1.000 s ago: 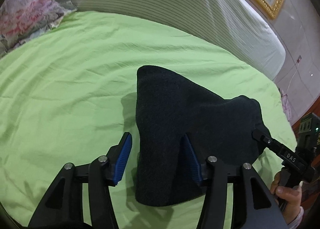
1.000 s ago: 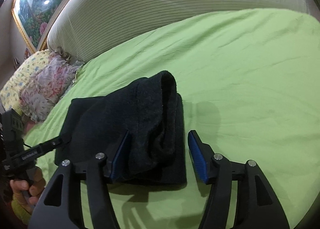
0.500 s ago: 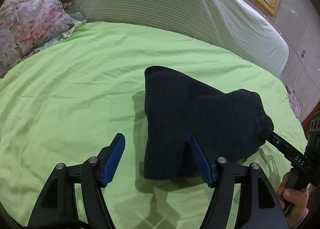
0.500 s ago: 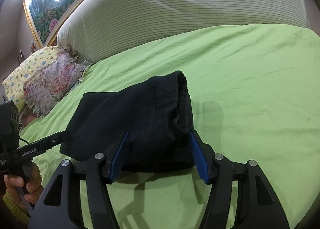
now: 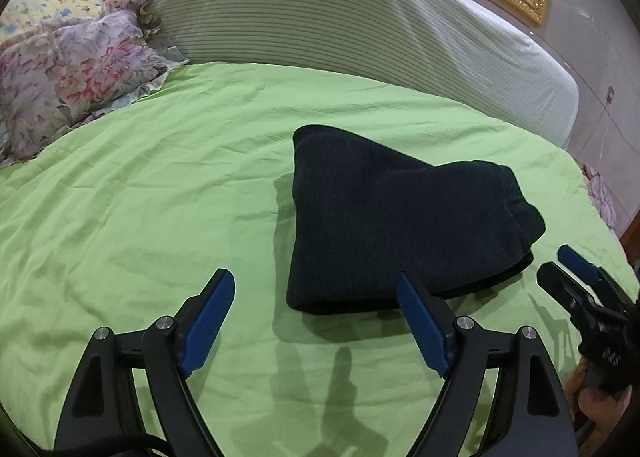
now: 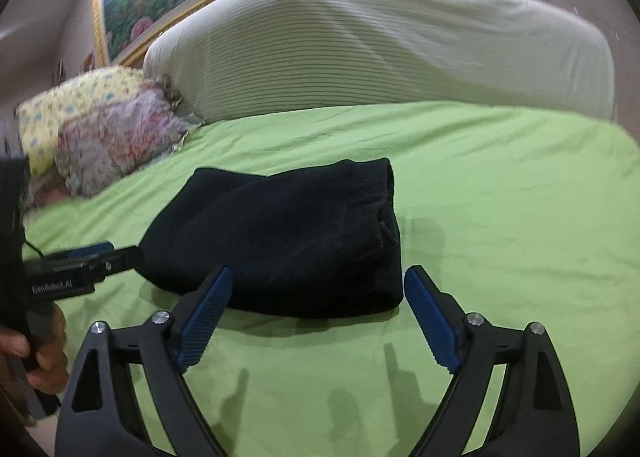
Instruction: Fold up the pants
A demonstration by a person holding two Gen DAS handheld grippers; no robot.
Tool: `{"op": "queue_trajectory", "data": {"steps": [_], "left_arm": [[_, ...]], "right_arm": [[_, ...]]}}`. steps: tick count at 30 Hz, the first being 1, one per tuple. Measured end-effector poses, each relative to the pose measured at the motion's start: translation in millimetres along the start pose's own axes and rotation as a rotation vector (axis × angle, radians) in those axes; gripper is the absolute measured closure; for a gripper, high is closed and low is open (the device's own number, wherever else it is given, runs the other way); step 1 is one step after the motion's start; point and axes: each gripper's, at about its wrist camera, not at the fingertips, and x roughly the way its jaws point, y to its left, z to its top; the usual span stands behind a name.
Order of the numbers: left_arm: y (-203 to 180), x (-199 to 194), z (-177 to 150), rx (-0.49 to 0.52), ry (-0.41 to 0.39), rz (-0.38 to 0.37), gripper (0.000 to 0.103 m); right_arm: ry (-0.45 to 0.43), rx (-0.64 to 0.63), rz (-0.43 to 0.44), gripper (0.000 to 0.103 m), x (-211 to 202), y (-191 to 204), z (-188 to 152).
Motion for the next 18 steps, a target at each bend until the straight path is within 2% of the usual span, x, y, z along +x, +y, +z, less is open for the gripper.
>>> {"op": "queue_trajectory", "data": {"steps": [4, 6, 10, 18], "left_arm": [[0, -2, -8, 0.013, -0.043, 0.065, 0.017], [-1, -3, -14, 0.028, -0.065, 0.087, 0.017], [-5, -1, -23, 0.06, -0.07, 0.114, 0.015], [-11, 5, -30, 0.102, -0.058, 0.121, 0.015]], "right_arm": [[-0.028, -0.041, -0.027, 0.011, -5, 7, -3], [-0.038, -0.049, -0.029, 0.005, -8, 8, -5], [-0.042, -0.067, -0.02, 0.002, -10, 13, -8], [-0.047, -0.093, -0.027, 0.0, -11, 20, -12]]}}
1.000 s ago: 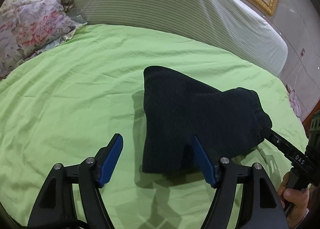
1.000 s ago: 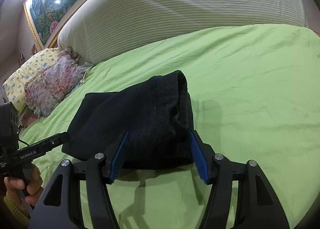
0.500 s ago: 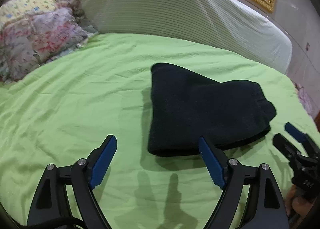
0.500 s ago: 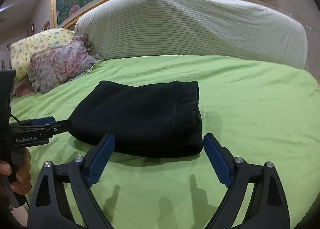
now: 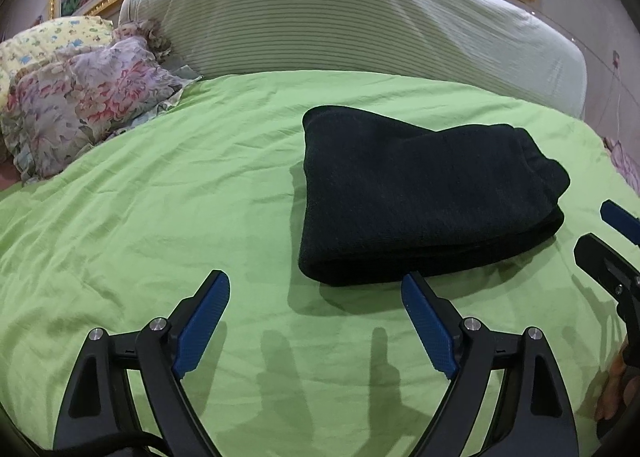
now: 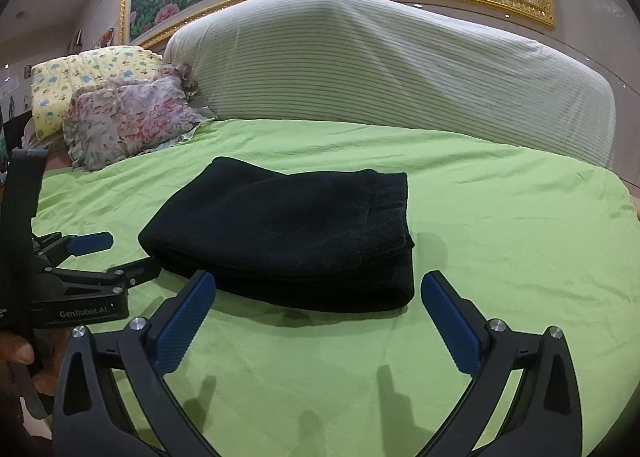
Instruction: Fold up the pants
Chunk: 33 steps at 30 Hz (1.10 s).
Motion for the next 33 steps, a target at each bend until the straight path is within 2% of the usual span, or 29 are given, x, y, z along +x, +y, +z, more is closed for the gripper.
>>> {"op": "queue_trajectory", "data": {"steps": [8, 17, 33], "left_arm": [[-6, -8, 2, 0.024, -0.011, 0.019, 0.01], [-13, -13, 2, 0.052, -0.023, 0.02, 0.004], [-9, 0, 3, 0.02, 0.018, 0.014, 0.004]], "right_arm": [[0.022, 0.079, 0.013, 0.0, 3, -15, -2], [0.042, 0.055, 0.01, 0.0, 7, -10, -3], [0.066, 0.031, 0.0, 0.0, 14, -7, -3]]}}
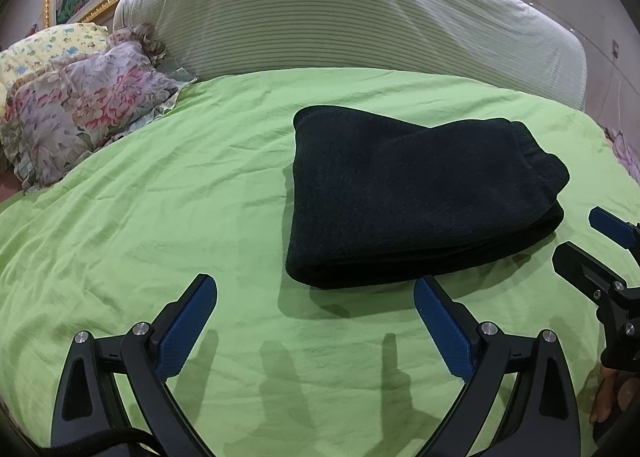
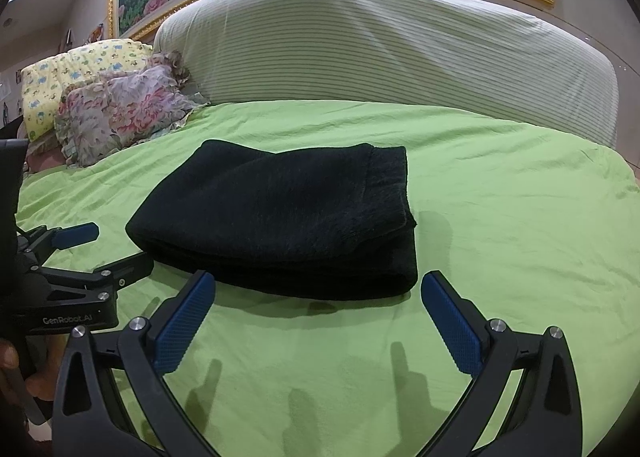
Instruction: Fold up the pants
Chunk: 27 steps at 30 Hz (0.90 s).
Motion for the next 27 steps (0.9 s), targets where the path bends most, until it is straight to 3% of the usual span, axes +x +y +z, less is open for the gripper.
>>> {"op": "queue_trajectory", "data": {"steps": [27], "left_arm": [[-2.9, -6.4, 3.9, 0.0, -0.034, -0.023, 0.003]], "right_arm": [[0.009, -0.004, -0.001, 0.0, 2.5, 0.3, -0.6]]}}
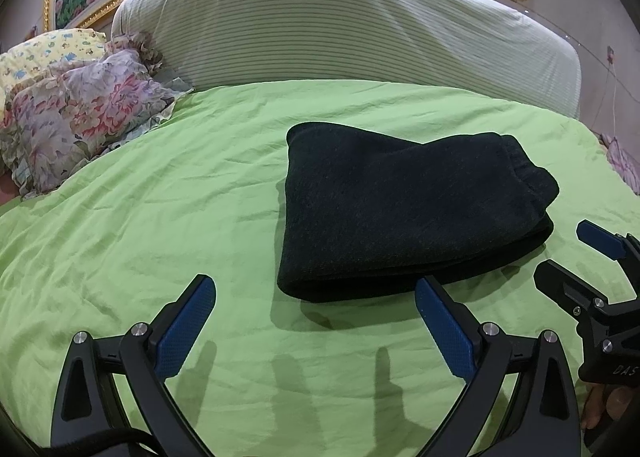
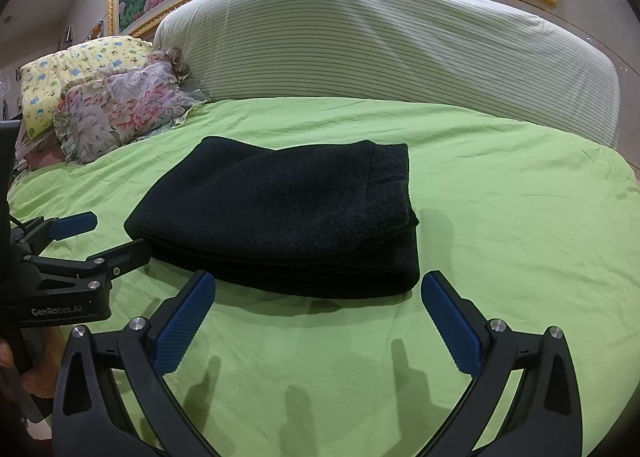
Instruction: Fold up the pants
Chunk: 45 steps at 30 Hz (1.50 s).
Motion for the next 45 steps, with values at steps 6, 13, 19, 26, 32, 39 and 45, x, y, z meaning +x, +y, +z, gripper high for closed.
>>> {"op": "queue_trajectory", "data": {"steps": [6, 13, 19, 26, 32, 39, 45], "left_arm": [[0, -1, 0, 0.0, -0.001, -0.003, 0.003], [1, -1, 0, -0.003, 0.002, -0.006, 0.003], [0, -2, 0, 0.004, -0.001, -0.01, 0.003], [-3, -4, 0, 0.009, -0.007, -0.005, 0.003], [-4, -6, 0, 0.007, -0.007, -0.006, 0.003], [-4, -8, 2, 0.009, -0.013, -0.003, 0.003], [-3, -10, 6, -0.001, -0.024, 0.003, 0.003]], "right_arm": [[0.0, 0.0, 0.0, 0.0, 0, 0, 0], [0.0, 0.0, 0.0, 0.0, 0, 0, 0], [0.0, 0.0, 0.0, 0.0, 0, 0, 0], [0.0, -0.001, 0.0, 0.0, 0, 0, 0], [0.0, 0.0, 0.001, 0.0, 0, 0, 0], [-0.001, 0.001, -0.003, 0.0, 1, -1, 2], [-0.015, 0.01, -0.007, 0.0, -3, -4, 5]]}}
